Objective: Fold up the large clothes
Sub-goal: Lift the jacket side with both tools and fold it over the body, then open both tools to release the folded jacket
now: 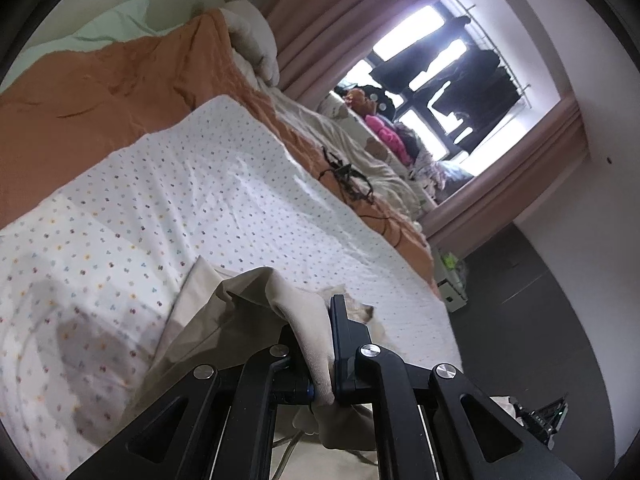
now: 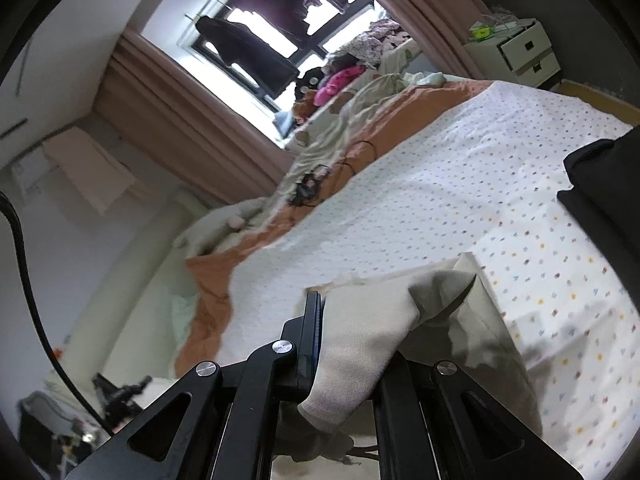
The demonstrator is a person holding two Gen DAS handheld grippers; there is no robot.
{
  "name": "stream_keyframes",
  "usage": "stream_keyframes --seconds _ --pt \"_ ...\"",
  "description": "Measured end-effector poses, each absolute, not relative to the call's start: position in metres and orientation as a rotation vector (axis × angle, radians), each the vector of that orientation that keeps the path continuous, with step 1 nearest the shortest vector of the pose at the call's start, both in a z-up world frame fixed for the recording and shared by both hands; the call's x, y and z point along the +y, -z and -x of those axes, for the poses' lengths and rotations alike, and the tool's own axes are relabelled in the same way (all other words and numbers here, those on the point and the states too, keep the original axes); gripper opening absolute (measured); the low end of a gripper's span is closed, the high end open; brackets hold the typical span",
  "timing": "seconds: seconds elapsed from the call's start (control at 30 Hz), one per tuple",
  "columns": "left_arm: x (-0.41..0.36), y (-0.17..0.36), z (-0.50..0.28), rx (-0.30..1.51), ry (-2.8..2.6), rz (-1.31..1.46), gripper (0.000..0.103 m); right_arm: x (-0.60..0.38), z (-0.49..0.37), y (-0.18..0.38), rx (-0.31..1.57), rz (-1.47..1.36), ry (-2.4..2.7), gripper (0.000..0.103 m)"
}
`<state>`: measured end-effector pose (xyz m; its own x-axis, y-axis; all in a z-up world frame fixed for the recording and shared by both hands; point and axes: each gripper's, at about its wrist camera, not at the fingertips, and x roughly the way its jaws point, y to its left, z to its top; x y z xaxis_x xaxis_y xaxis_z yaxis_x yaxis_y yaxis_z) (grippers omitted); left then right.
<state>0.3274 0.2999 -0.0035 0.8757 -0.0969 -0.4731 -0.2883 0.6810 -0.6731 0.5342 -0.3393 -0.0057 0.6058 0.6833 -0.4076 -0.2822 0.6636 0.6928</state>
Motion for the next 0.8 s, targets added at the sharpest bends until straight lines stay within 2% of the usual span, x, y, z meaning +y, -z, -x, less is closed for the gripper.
stream_keyframes --seconds 0.43,0.47,0.5,0.53,0.57,0.6,0.63,0.67,0.8 --pt "0.312 0.071 -0.407 0.657 -0.187 0.758 0.007 -0.312 -0.592 0.073 0.848 -0.564 -0.486 0.006" --pt "0.311 0.077 -0.412 0.673 -0.199 0.747 0.01 -0.31 -0.596 0.078 0.861 -0.558 -0.474 0.01" --pt "0.31 0.085 -0.418 0.699 -0.211 0.744 0.012 -0.307 -0.6 0.084 0.878 -0.551 -0.465 0.021" --pt "0.311 0.091 -0.421 0.715 -0.214 0.746 0.024 -0.304 -0.604 0.09 0.899 -0.551 -0.464 0.033" --pt "0.312 0.096 -0.424 0.728 -0.218 0.751 0.048 -0.301 -0.608 0.095 0.92 -0.562 -0.472 0.06" --pt "0.312 0.1 -0.426 0.728 -0.22 0.762 0.064 -0.301 -0.608 0.099 0.921 -0.58 -0.476 0.075" --pt "0.313 0.1 -0.425 0.722 -0.224 0.767 0.085 -0.301 -0.608 0.101 0.907 -0.588 -0.47 0.077" --pt "0.314 0.099 -0.424 0.709 -0.234 0.771 0.095 -0.302 -0.606 0.1 0.891 -0.589 -0.46 0.077" --pt "0.313 0.093 -0.414 0.661 -0.229 0.769 0.096 -0.303 -0.599 0.101 0.892 -0.621 -0.457 0.077"
